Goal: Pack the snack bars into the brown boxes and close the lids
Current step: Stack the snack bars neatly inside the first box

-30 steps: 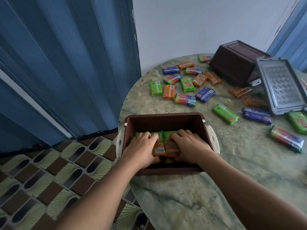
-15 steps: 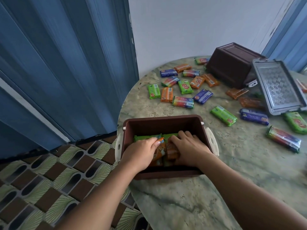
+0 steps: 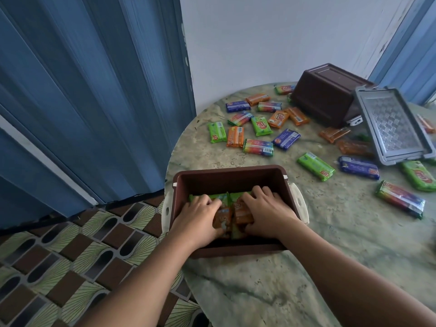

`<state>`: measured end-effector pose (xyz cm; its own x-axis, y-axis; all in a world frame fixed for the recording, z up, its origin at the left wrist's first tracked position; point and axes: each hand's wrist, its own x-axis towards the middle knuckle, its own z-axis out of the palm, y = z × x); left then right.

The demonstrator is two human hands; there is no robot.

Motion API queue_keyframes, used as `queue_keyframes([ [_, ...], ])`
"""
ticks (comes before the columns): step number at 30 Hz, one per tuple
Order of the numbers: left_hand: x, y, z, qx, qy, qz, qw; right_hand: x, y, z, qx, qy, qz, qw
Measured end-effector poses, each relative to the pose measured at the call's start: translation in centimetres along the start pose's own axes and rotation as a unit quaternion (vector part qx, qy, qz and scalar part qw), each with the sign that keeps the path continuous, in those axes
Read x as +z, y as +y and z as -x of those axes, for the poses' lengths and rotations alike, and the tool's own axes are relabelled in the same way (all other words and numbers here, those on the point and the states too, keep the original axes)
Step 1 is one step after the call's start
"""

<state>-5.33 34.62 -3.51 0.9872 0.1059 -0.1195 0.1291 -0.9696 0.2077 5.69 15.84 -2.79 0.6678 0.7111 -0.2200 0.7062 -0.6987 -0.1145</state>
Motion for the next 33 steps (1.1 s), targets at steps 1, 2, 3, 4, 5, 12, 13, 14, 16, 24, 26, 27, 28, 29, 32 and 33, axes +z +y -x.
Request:
queue_keyframes([
  [1,-0.1,0.0,0.0,0.003,-0.009,-0.007,1.000,0.0,0.0,0.0,-0.001,0.001,0.000,1.000],
  [2,-0.1,0.0,0.1,0.004,-0.015,-0.015,1.000,0.1,0.0,0.0,-0.002,0.005,0.000,1.000],
  [3,-0.1,0.1,0.2,0.003,-0.020,-0.022,1.000,0.1,0.0,0.0,0.000,0.012,-0.004,1.000],
  [4,-0.1,0.1,0.2,0.001,-0.023,-0.029,0.999,0.0,-0.1,0.1,0.002,0.022,-0.010,1.000],
  [5,-0.1,0.1,0.2,-0.004,-0.028,-0.033,0.999,0.1,-0.1,0.2,0.005,0.033,-0.016,0.999],
  [12,-0.7,0.6,0.4,-0.010,-0.083,-0.055,0.995,-0.1,-0.1,0.2,-0.001,0.039,-0.024,0.999],
  [13,-0.7,0.6,0.4,-0.009,-0.078,-0.061,0.995,-0.1,-0.1,0.2,-0.002,0.035,-0.021,0.999],
  [14,-0.8,0.7,0.5,-0.007,-0.070,-0.068,0.995,-0.1,-0.1,0.3,-0.003,0.031,-0.019,0.999],
  [16,-1.0,0.8,0.5,-0.006,-0.074,-0.061,0.995,-0.2,-0.1,0.3,-0.004,0.028,-0.022,0.999],
  [24,-1.5,1.1,0.7,-0.009,-0.090,-0.021,0.996,-0.5,-0.4,0.4,-0.013,0.033,-0.082,0.996],
  [26,-1.5,1.1,0.7,-0.011,-0.087,-0.024,0.996,-0.5,-0.5,0.4,-0.010,0.040,-0.100,0.994],
  [27,-1.4,1.0,0.7,-0.009,-0.083,-0.025,0.996,-0.5,-0.4,0.4,-0.010,0.040,-0.105,0.994],
  [28,-1.2,1.0,0.7,-0.006,-0.077,-0.025,0.997,-0.6,-0.5,0.5,-0.010,0.041,-0.111,0.993],
  [29,-1.1,0.9,0.6,-0.003,-0.071,-0.022,0.997,-0.7,-0.5,0.5,-0.009,0.046,-0.115,0.992],
  [32,-0.7,0.6,0.5,-0.003,-0.064,-0.018,0.998,-1.0,-0.5,0.8,-0.009,0.054,-0.132,0.990],
  [33,-0.7,0.6,0.5,-0.004,-0.066,-0.018,0.998,-1.1,-0.6,1.0,-0.007,0.048,-0.143,0.989],
])
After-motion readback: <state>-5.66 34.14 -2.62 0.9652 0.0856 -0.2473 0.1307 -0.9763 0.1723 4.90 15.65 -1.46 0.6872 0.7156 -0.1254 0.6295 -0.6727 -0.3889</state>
